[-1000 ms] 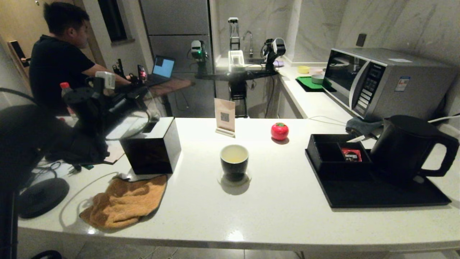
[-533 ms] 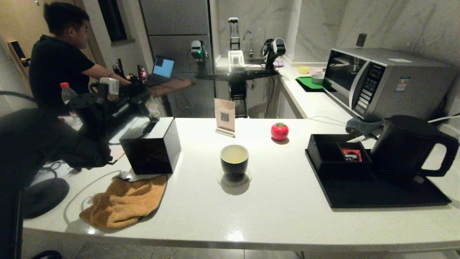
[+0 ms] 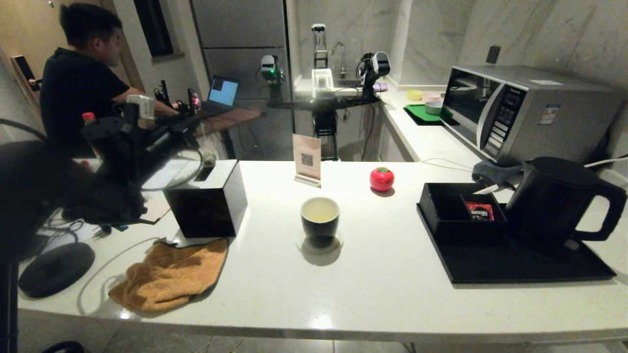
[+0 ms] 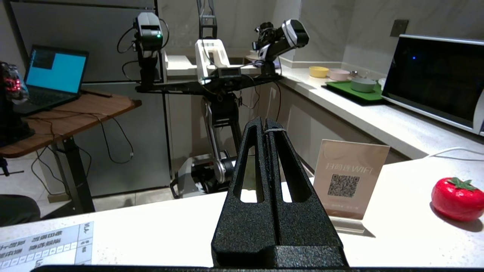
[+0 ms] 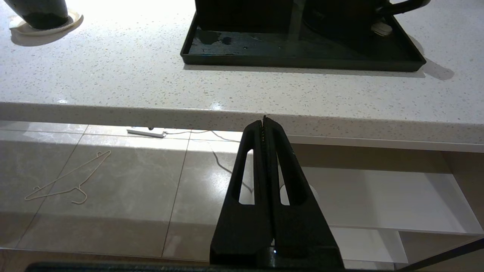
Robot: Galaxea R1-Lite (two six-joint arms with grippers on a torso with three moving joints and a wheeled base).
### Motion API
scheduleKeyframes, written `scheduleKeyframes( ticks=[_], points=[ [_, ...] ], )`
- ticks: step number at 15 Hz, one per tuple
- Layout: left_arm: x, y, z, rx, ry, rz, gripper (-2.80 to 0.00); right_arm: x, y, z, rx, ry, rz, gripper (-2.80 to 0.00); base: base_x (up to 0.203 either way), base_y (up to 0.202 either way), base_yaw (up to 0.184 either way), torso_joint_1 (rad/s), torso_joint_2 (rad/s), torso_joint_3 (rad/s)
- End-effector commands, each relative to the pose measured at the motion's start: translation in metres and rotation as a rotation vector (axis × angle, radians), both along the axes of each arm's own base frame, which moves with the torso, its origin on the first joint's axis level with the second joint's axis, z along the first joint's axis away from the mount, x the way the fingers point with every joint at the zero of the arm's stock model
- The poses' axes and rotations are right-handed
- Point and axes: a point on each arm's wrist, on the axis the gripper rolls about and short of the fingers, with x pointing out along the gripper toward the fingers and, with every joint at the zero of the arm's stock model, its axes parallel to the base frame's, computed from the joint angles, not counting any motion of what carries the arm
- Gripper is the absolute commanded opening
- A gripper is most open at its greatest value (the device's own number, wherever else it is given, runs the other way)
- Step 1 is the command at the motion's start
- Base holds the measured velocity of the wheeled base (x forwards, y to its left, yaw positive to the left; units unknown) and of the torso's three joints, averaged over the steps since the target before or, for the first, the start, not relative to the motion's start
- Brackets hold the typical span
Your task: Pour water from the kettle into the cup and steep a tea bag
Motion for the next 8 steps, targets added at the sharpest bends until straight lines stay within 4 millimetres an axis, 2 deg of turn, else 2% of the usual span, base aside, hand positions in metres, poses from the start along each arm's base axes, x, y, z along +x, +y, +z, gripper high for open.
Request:
scheduleKeyframes(
  ticks=[1,4,8],
  points=[
    [-0.011,-0.001,0.006,0.000,0.001,-0.003,-2.80,0.000,0.000,0.000,0.000,0.003,0.001,-2.80,0.000,0.000,0.000,0.000,0.00,0.000],
    [-0.022,-0.002,0.000,-0.003,0.038,-0.002,-2.80,0.000,0.000,0.000,0.000,0.003,0.001,-2.80,0.000,0.000,0.000,0.000,0.00,0.000],
    [-0.024,-0.006,-0.005,0.000,0.059,-0.010,-2.80,0.000,0.000,0.000,0.000,0.003,0.001,-2.80,0.000,0.000,0.000,0.000,0.00,0.000]
  ],
)
